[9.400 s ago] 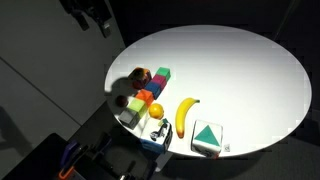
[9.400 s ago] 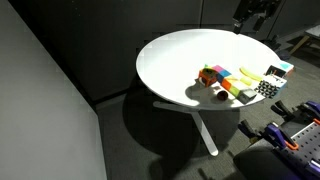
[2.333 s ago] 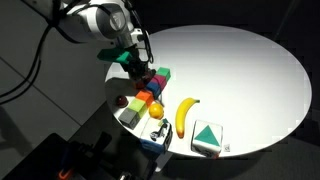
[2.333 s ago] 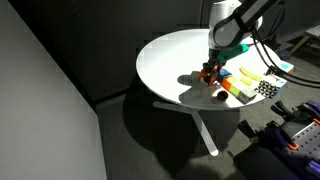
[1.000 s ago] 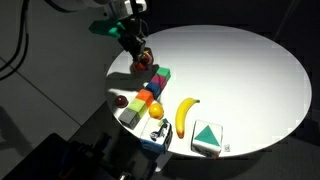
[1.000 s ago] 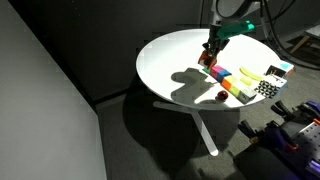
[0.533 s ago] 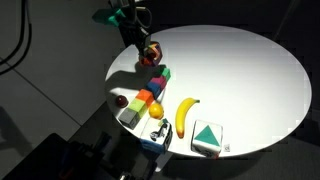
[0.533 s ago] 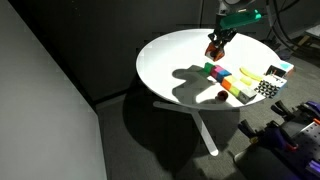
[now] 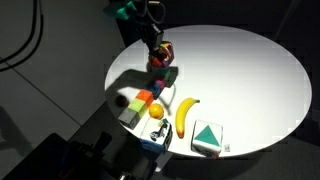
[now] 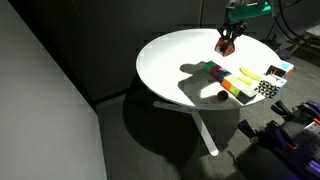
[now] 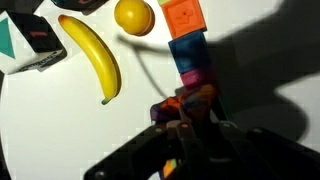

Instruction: Pick up the block with the number six on it and put it on the block with the number four on it

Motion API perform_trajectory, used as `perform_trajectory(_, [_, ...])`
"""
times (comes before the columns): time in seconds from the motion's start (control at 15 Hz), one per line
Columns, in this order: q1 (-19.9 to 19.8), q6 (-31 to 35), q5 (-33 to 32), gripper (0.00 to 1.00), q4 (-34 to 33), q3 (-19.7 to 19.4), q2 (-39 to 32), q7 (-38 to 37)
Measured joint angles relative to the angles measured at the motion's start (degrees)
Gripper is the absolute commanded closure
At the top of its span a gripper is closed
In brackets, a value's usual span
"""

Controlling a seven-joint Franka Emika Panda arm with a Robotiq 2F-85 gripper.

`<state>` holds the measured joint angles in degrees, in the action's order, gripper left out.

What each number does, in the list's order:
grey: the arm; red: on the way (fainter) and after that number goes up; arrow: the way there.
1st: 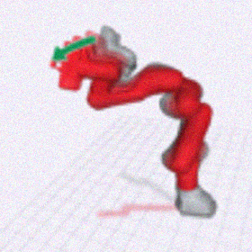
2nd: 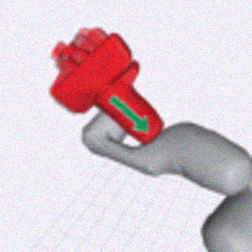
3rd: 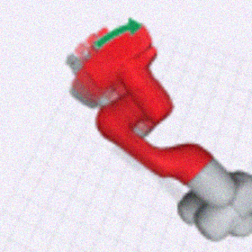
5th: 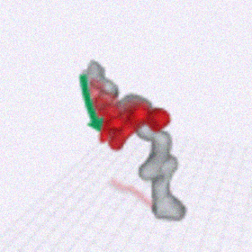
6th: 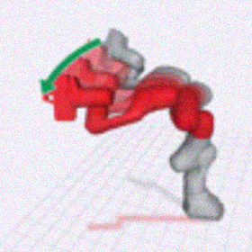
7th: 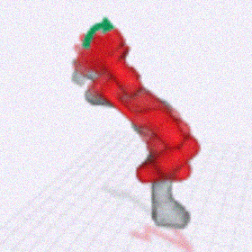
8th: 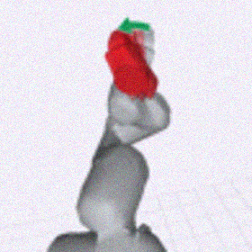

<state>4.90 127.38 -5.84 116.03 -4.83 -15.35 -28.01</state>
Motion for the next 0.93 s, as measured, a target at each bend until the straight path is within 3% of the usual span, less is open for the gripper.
perform_trajectory(0.93, [-6.79,-1.01,2.46,0.93,-0.51,-2.82,-1.95,1.75])
